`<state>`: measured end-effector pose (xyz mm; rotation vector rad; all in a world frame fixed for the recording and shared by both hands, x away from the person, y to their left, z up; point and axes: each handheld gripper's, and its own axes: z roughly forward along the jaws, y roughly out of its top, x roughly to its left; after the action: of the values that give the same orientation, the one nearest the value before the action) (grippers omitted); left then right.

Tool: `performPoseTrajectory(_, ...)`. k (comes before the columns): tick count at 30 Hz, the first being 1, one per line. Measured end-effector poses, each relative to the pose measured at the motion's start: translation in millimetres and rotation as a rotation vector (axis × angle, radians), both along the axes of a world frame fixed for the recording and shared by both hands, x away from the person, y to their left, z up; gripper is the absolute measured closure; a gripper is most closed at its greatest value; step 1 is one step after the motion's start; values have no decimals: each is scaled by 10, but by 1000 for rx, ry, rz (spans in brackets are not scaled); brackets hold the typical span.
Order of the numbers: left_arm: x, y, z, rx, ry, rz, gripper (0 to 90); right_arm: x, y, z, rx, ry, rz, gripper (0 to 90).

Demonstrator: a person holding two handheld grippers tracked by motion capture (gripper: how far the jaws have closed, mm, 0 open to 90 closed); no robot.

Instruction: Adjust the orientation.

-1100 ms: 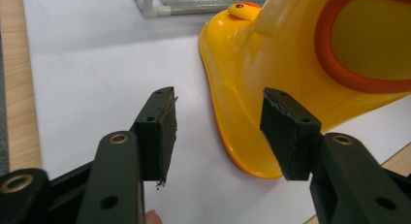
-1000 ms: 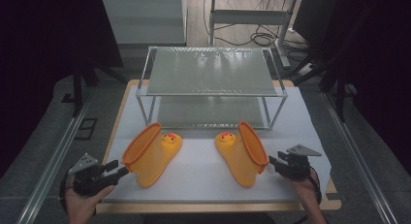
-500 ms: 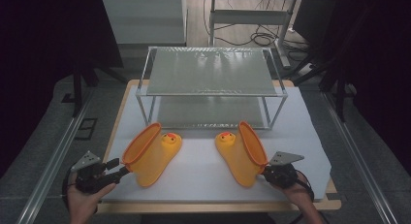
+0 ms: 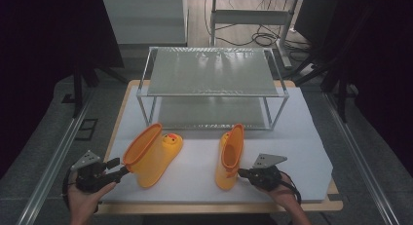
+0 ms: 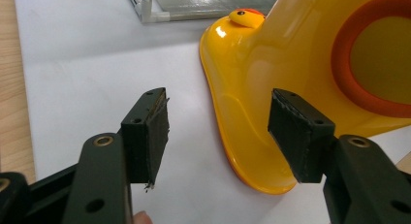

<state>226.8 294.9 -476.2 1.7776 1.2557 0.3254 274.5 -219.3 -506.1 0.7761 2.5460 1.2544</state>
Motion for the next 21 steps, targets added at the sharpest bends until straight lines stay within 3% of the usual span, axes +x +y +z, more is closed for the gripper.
performPoseTrajectory(14, 29, -37, -11, 2, 8, -10, 402, 0, 268, -35, 31, -20, 4, 876)
performPoseTrajectory(18, 30, -42, -8, 2, 8, -14, 402, -12, 215, -25, 26, -21, 7, 822)
performPoseTrajectory(21, 31, -35, -9, -2, 8, -13, 402, -27, 12, -6, 36, -36, -63, 682)
